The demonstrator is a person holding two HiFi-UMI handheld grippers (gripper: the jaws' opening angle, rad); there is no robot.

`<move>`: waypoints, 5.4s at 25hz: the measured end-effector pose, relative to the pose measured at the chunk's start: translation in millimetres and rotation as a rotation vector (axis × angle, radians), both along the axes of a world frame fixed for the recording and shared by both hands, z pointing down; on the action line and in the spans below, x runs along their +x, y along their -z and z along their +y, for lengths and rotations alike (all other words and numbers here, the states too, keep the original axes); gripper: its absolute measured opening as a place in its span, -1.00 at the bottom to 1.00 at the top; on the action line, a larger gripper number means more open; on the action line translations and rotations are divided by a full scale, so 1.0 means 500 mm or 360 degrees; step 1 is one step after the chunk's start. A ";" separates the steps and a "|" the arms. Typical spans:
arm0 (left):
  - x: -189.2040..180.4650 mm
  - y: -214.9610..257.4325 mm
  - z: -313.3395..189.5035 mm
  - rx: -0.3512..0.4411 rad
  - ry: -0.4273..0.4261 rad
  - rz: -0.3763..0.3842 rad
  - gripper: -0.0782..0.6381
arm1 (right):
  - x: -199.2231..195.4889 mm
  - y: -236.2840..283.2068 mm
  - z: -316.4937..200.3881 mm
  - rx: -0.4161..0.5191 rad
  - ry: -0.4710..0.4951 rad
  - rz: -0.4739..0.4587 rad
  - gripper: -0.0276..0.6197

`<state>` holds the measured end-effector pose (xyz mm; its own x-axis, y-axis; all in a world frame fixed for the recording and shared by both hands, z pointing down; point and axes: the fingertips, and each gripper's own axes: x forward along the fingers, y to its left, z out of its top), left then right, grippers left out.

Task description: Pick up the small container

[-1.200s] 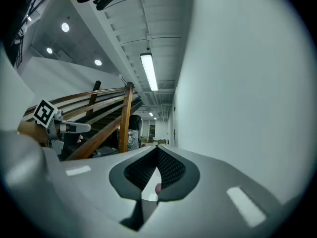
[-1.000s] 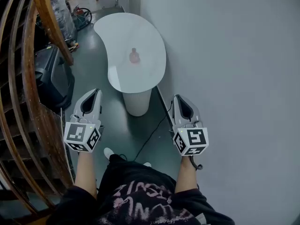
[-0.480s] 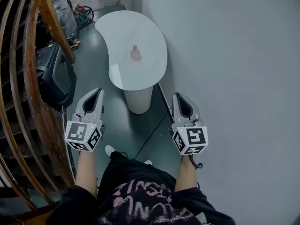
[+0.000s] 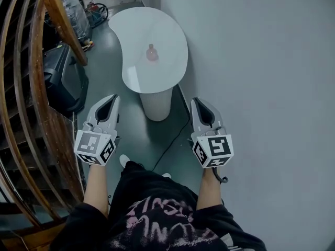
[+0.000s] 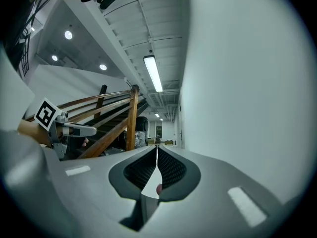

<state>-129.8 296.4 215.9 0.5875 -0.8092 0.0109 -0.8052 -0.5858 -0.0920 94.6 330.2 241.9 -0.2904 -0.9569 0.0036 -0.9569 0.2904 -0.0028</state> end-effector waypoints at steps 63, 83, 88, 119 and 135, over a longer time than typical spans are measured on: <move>0.046 -0.083 -0.232 -0.0110 -0.0059 -0.0017 -0.78 | 0.050 -0.050 -0.176 -0.0073 -0.0098 0.0012 -0.88; 0.030 -0.127 -0.372 -0.0191 -0.0068 -0.0031 -0.78 | 0.020 -0.092 -0.320 -0.0146 -0.0086 -0.0008 -0.88; 0.026 -0.141 -0.414 -0.0212 -0.0076 -0.0031 -0.78 | 0.019 -0.113 -0.371 -0.0181 -0.0084 -0.0020 -0.88; 0.015 -0.174 -0.806 -0.0358 -0.0224 -0.0058 -0.78 | -0.044 -0.123 -0.744 -0.0339 -0.0125 0.0028 -0.88; 0.003 -0.195 -0.893 -0.0391 -0.0357 -0.0007 -0.78 | -0.084 -0.141 -0.825 -0.0390 -0.0191 0.0044 -0.88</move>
